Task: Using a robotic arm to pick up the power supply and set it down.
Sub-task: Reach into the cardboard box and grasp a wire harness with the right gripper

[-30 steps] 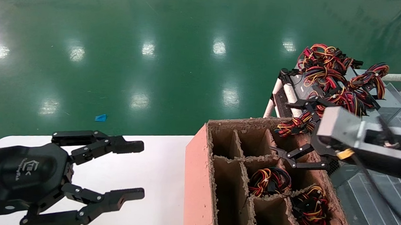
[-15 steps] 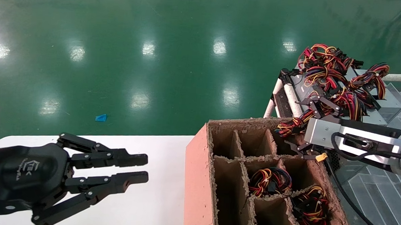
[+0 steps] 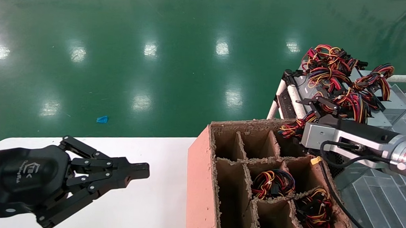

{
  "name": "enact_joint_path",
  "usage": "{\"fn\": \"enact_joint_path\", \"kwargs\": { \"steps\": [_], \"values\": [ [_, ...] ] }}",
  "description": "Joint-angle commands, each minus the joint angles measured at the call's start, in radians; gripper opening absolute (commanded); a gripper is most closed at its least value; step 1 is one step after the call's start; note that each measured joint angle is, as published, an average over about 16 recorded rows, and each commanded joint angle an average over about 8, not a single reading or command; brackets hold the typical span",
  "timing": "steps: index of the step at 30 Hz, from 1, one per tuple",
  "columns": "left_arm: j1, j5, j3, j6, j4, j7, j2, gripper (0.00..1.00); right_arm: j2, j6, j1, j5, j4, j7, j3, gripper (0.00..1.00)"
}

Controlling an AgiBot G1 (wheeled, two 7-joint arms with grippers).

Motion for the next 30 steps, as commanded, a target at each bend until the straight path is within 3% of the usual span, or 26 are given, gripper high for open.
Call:
{"fn": "enact_joint_path", "kwargs": {
  "steps": [1,17,25,30],
  "values": [
    [0.0,0.0,0.0,0.0,0.0,0.0,0.0,0.0,-0.006,0.023,-0.008,-0.003,0.0,-0.012,0.004,0.0],
    [0.0,0.0,0.0,0.0,0.0,0.0,0.0,0.0,0.014,0.054,-0.054,0.12,0.001,-0.086,0.059,0.0],
    [0.0,0.0,0.0,0.0,0.0,0.0,0.0,0.0,0.038,-0.03,-0.048,0.181,-0.002,-0.018,0.055,0.97],
    [0.0,0.0,0.0,0.0,0.0,0.0,0.0,0.0,0.045,-0.054,-0.033,0.172,-0.003,0.021,0.045,1.0]
  ]
}}
